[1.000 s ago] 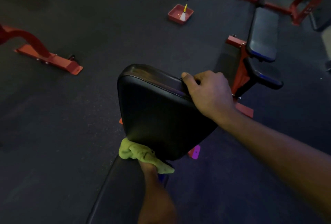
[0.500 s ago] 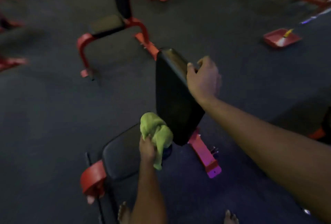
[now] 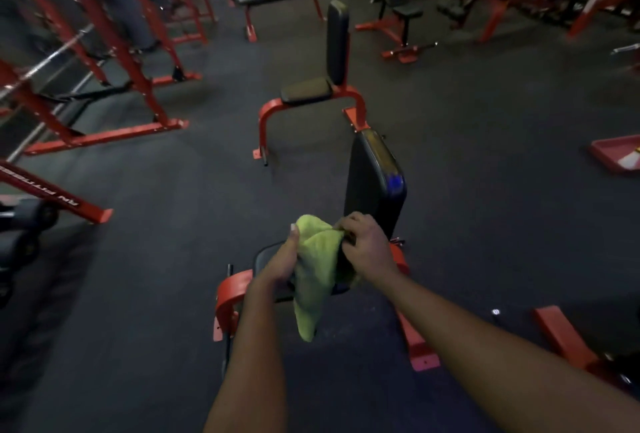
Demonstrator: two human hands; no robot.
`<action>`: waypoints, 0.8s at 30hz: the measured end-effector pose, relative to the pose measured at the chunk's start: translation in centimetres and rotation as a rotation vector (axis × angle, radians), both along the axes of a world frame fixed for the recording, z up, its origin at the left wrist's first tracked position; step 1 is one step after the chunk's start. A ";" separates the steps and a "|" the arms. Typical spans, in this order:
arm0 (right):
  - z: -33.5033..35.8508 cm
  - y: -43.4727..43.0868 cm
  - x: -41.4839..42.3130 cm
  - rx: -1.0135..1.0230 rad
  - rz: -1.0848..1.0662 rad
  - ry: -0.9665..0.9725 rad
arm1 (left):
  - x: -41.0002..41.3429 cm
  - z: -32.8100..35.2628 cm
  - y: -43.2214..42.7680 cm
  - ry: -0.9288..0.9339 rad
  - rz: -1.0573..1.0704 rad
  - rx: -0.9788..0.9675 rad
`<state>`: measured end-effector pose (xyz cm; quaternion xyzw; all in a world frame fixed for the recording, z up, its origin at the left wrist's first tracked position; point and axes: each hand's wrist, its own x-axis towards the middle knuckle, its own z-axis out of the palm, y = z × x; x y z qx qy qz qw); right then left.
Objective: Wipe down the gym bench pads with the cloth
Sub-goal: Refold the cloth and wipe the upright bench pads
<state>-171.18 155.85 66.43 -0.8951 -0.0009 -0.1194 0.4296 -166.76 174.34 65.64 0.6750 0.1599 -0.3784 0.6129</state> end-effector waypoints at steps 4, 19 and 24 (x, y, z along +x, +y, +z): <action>4.1 1.0 -1.4 0.112 0.110 0.034 | -1.4 1.9 3.3 -0.035 -0.230 0.391; 12.0 -0.8 -5.9 0.257 -0.148 -0.030 | -0.8 9.7 3.6 -0.380 -0.287 0.188; 11.1 -2.1 -6.9 0.348 -0.302 0.069 | -1.4 8.6 2.4 -0.437 -0.390 -0.054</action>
